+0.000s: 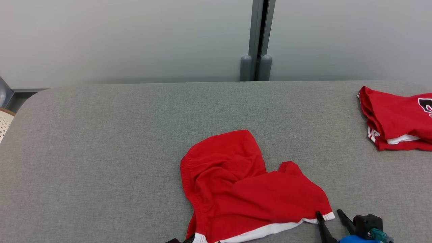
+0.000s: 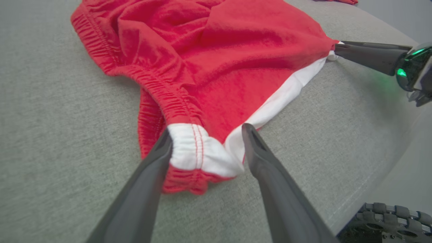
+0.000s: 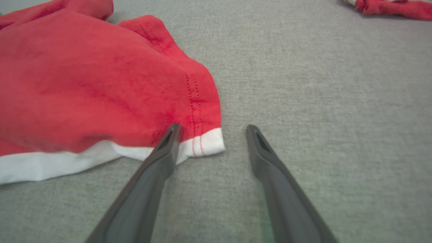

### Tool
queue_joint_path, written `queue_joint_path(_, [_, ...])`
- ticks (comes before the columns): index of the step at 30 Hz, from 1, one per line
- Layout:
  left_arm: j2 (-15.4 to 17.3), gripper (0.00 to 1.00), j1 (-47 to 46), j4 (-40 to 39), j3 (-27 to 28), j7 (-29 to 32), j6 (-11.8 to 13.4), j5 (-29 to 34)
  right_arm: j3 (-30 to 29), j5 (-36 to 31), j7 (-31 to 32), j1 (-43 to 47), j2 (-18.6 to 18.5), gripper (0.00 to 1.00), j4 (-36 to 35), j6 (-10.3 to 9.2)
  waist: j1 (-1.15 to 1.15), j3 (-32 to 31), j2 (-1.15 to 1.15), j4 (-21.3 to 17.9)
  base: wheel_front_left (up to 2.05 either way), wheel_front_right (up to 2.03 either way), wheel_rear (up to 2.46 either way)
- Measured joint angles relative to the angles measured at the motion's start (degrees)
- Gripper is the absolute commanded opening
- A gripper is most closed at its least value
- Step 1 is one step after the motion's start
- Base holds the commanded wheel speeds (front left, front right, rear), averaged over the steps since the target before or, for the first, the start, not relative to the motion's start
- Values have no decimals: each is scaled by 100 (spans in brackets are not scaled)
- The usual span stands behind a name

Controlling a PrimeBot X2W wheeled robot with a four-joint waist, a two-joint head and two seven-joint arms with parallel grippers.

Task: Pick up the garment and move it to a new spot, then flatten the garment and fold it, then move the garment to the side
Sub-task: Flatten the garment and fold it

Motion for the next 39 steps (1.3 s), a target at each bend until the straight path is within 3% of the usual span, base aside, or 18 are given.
queue_joint_path(2, [19, 98, -47, 18, -87, -13, 0, -63, 114, 68, -2, -80, 7, 100, 123, -1, 0, 9, 0, 18, 0, 0, 0])
queue_joint_path(3, [27, 71, -58, 31, -114, -14, 0, -99, 166, 135, -8, -115, 7, 44, 186, -2, 0, 13, 0, 26, 0, 0, 0])
queue_joint_path(5, [37, 27, -86, 56, -157, -21, 0, -162, 254, 255, -9, -155, 12, 0, 186, -8, 0, 21, 0, 39, 0, 0, 0])
queue_joint_path(7, [56, 0, -137, 75, -185, -68, 0, -212, 291, 427, -8, -156, 41, 0, 163, -8, 0, 28, 0, 44, 0, 0, 0])
queue_joint_path(16, [101, 0, -261, 26, -70, -380, 0, -485, 482, 1134, 8, 90, 58, 0, -694, -1, 0, 19, 0, -10, 0, 0, 0])
queue_joint_path(24, [236, 0, -766, -434, 388, -541, 102, -665, 745, 1444, 8, -122, -197, 0, -1675, 0, 0, 86, 0, -138, 0, 0, 0])
queue_joint_path(30, [310, 0, -1603, -587, 825, -558, 104, -918, 981, 1911, 129, -1059, -399, 0, -1965, 0, 0, 330, 0, -266, 0, 0, 0])
queue_joint_path(39, [598, 0, -4112, -464, 1147, -192, 31, -1112, 1298, 2307, 385, -3755, -542, 0, -1481, 0, 2, 1223, 0, -564, 0, 0, 0])
